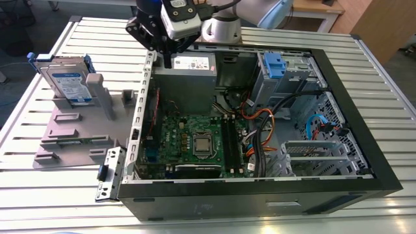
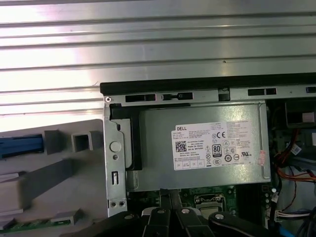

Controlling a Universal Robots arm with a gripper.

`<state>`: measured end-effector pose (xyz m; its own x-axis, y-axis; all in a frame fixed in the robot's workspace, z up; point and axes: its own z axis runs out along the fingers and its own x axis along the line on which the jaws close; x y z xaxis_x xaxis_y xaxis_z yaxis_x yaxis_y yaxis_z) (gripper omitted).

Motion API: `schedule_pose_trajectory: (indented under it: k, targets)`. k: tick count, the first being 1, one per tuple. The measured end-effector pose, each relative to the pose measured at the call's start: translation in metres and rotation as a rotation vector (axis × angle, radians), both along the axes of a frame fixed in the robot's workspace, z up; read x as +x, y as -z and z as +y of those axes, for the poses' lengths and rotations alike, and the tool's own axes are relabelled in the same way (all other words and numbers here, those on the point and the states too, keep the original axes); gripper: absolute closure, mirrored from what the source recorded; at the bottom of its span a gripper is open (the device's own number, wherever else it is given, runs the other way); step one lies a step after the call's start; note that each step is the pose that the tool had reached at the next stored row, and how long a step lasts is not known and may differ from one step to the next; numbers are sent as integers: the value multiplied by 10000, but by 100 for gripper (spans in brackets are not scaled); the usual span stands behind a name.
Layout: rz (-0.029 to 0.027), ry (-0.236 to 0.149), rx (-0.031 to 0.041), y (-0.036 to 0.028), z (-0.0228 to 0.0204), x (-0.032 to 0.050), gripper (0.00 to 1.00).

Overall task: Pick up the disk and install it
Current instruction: 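Reach for the disk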

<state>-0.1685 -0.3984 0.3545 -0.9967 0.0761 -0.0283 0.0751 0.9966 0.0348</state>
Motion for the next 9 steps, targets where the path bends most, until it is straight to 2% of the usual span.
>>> schedule_pose_trajectory:
  k: [9]
  targets:
    - [-1, -1, -4, 2, 1, -53, 89]
